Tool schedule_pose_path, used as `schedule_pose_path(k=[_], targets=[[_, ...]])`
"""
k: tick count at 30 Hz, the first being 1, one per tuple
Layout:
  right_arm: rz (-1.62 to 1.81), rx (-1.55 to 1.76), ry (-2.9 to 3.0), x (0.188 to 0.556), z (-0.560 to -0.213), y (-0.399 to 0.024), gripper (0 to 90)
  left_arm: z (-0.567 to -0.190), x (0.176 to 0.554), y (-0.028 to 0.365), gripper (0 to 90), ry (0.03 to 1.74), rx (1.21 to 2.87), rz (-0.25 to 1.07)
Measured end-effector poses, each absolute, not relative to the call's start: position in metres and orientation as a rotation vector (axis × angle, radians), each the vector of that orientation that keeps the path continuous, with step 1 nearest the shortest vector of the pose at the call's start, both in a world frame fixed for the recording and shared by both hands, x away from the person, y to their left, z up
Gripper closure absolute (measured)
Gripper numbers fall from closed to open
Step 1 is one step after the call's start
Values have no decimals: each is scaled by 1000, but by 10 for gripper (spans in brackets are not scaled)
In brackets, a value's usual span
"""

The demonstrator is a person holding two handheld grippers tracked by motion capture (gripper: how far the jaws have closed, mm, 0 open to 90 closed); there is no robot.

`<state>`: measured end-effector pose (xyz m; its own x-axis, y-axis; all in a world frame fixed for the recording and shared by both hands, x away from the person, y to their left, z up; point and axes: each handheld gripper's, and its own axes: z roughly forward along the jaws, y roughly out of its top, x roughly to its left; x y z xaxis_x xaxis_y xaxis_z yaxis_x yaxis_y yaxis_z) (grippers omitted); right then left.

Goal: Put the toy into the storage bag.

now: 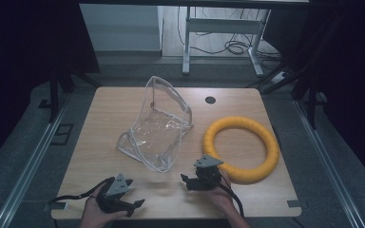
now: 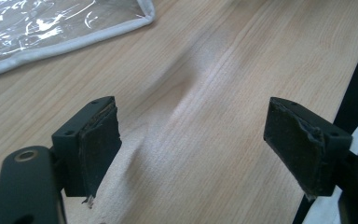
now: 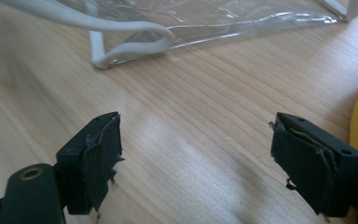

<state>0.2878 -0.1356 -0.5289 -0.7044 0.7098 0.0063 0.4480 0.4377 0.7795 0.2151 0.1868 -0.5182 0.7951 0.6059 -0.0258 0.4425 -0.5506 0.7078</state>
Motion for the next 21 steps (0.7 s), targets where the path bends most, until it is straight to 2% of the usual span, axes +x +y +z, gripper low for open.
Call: schedule_pose_path(k=[21], targets=[[1237, 960, 2419, 284, -523, -137, 197, -521, 218, 194, 184, 823, 2213, 274]])
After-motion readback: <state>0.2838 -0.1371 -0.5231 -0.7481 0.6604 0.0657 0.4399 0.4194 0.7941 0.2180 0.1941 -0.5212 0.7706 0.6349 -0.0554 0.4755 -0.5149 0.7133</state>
